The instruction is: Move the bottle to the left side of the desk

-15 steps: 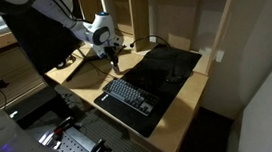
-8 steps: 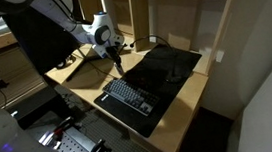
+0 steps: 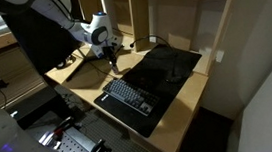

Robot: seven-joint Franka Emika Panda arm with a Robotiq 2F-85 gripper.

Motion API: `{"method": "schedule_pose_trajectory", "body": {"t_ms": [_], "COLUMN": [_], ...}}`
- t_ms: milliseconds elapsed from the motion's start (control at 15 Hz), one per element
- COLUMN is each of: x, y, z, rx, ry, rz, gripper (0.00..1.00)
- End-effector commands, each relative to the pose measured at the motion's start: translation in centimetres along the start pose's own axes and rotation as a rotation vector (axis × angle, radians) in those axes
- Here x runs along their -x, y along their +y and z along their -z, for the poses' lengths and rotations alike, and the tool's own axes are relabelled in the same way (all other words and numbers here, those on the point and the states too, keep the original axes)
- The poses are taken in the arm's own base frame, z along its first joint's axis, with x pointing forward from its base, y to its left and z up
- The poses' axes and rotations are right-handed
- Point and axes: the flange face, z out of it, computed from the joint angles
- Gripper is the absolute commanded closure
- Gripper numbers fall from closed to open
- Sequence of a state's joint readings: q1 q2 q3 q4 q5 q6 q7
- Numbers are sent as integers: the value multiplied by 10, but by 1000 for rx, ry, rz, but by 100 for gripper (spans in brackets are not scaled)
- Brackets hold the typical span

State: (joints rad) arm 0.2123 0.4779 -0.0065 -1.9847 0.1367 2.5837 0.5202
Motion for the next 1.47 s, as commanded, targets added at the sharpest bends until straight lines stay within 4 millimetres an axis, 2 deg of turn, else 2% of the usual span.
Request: {"method": "schedule_pose_trajectory", "body": {"t_ms": [0,533,600,733,933,1267,1333,1400], "x": [-2,-2,-2,-2,-3,-4,0,1], "y": [-3,-2,-2,-2,-3,-2,-3,-3], "z": [-1,-1,-1,-1,-1,0,0,1], "rx": [-38,-36,-42,-42,-50,-38,-44,-29], "ry": [-22,-32,-34,-34,-29,-27,-72,-25], "rz": [1,-5,-7,-11,-13,9,-3,-6], "gripper": [80,80,30,23,2,0,0,0]}}
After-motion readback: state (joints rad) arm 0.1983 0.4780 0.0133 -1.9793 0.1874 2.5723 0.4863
